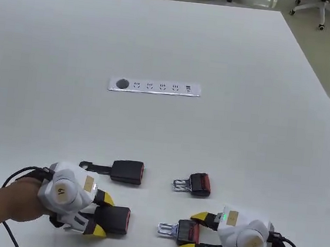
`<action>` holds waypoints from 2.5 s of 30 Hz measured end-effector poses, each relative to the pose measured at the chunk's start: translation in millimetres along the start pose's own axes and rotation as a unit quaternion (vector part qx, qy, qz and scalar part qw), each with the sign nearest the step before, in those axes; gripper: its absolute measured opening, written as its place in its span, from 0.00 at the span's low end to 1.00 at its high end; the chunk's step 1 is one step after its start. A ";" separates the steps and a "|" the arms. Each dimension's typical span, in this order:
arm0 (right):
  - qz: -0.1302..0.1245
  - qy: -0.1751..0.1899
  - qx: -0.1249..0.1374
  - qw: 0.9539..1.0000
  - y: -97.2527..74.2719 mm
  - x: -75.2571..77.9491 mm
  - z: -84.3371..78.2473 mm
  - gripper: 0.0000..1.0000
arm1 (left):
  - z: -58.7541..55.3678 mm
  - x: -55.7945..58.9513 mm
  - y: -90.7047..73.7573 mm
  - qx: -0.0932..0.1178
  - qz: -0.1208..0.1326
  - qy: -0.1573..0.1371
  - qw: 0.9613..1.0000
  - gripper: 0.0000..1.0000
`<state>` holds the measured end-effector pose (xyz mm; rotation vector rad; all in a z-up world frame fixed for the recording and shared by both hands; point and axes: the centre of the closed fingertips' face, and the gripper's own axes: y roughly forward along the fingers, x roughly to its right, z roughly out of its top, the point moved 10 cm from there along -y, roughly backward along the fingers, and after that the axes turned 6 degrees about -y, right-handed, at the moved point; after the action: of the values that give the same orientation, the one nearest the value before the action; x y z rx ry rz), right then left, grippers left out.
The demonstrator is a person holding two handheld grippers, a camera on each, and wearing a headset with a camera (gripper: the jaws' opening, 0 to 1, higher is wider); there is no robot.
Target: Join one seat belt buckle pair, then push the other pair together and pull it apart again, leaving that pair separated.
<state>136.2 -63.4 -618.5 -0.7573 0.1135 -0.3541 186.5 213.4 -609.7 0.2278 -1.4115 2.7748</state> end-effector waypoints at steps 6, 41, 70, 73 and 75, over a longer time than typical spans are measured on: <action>0.004 0.005 0.000 1.000 -0.9 1.1 2.4 0.36 | 3.3 -0.1 0.4 -0.008 0.001 -0.004 1.000 0.34; -0.020 -0.035 0.019 0.999 -19.8 91.6 23.7 0.67 | 42.6 -77.8 -52.2 0.053 0.082 -0.036 0.995 0.58; 0.049 -0.041 -0.021 0.998 15.2 119.9 10.4 0.51 | 18.8 -114.8 -6.6 0.001 0.040 -0.016 0.999 0.48; 0.042 -0.043 -0.020 0.998 18.5 122.1 9.9 0.46 | 18.5 -117.8 -5.4 0.003 0.040 -0.017 0.999 0.45; 0.042 -0.045 -0.021 0.998 18.5 122.0 9.6 0.45 | 18.8 -117.9 -5.2 0.001 0.039 -0.014 0.999 0.45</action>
<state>257.4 -87.9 -621.1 -0.8066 0.0678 -0.2384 305.8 207.1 -611.0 0.2177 -1.4558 2.8462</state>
